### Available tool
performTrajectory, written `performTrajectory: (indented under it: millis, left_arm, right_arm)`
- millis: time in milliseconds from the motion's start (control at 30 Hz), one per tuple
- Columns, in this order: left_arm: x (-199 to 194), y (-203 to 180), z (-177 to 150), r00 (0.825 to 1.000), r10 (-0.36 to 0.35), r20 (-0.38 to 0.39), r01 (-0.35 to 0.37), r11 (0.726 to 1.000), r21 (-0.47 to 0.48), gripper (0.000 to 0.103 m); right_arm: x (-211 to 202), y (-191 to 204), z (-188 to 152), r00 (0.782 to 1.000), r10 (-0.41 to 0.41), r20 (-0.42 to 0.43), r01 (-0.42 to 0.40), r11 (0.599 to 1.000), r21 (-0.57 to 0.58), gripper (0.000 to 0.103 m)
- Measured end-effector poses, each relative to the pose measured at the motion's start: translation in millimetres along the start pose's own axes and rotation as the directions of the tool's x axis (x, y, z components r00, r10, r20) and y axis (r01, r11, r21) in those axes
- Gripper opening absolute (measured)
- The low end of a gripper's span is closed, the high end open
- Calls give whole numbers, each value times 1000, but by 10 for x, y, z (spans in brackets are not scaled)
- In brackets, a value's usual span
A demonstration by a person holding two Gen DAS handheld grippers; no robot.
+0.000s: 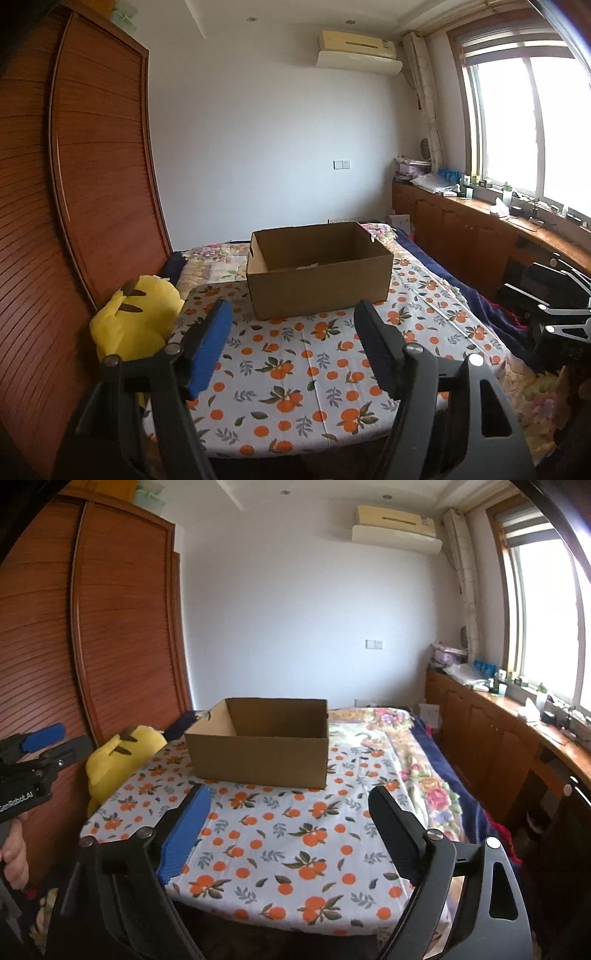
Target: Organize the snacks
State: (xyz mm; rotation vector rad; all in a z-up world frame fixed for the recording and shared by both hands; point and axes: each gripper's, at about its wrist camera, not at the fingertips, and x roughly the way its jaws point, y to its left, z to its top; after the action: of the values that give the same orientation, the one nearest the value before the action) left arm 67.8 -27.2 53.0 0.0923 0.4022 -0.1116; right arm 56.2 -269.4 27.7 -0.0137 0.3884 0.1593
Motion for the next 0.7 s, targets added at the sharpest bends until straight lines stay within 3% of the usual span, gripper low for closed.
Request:
performTrajectory:
  millis: [133, 200, 267, 333, 700]
  left_arm:
    - [-64, -30, -123, 1000, 3, -8, -3, 1000, -25, 73]
    - [-97, -53, -191, 1000, 19, -6, -19, 1000, -19, 78]
    - [-119, -78, -245, 1000, 25, -7, -25, 1000, -11, 95]
    - [-150, -99, -294, 1000, 19, -1, -19, 1000, -7, 101]
    - [-275, -119, -520, 1000, 28, -3, -28, 999, -21, 103]
  right_arm:
    - [-85, -31, -83, 1000, -9, 14, 8, 1000, 24, 103]
    - [-104, -44, -115, 1000, 0, 17, 0, 1000, 26, 103]
    - [-76, -59, -175, 1000, -15, 9, 15, 1000, 7, 103]
    - [-69, -73, -204, 1000, -24, 7, 24, 1000, 9, 103]
    - [-136, -53, -398, 1000, -31, -2, 31, 999, 20, 103]
